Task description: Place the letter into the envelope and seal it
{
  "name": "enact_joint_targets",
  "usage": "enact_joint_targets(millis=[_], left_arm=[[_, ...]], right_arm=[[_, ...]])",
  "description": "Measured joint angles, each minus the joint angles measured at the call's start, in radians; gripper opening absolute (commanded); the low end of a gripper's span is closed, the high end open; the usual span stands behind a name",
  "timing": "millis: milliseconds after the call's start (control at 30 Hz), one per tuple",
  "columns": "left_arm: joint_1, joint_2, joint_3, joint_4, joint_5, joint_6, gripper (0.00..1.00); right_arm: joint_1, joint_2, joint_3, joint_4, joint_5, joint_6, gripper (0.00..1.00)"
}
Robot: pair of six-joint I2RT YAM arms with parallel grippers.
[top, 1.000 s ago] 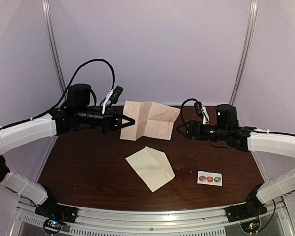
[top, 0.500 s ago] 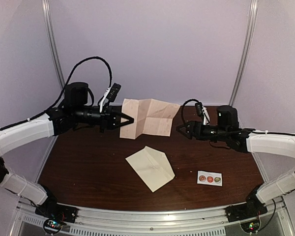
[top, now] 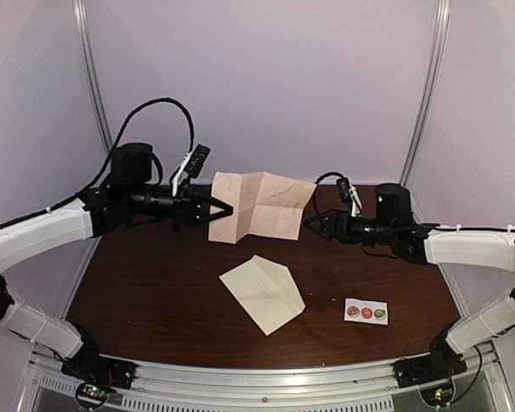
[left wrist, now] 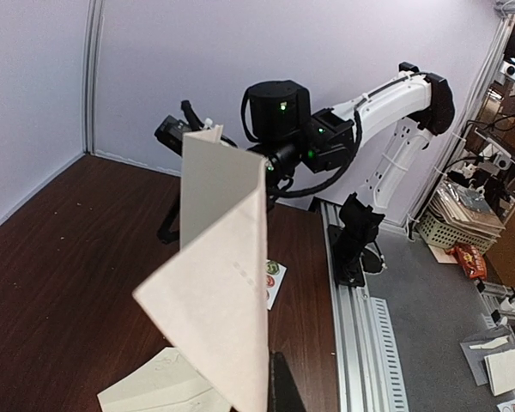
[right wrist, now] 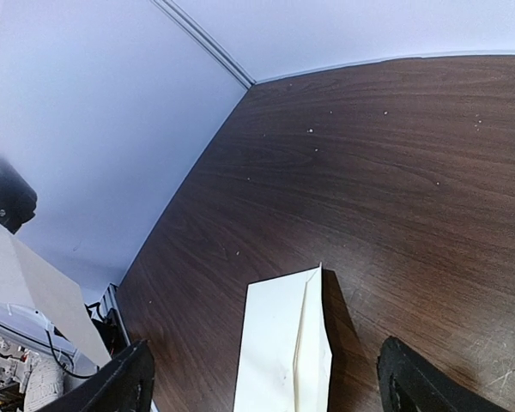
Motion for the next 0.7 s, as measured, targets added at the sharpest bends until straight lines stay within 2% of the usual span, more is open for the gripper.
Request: enact_joint_targets(millis=[433, 700], left_arm=[[-0.005, -0.012, -0.009, 0.009, -0.013, -0.008, 0.0], [-0.005, -0.029, -0.022, 0.031, -0.05, -0.018, 0.0]], right_arm=[[0.022, 0.019, 0.049, 0.07, -0.168, -0.002, 0.89], [0.074, -0.015, 0.035, 0.132, -0.21, 0.017, 0.89]])
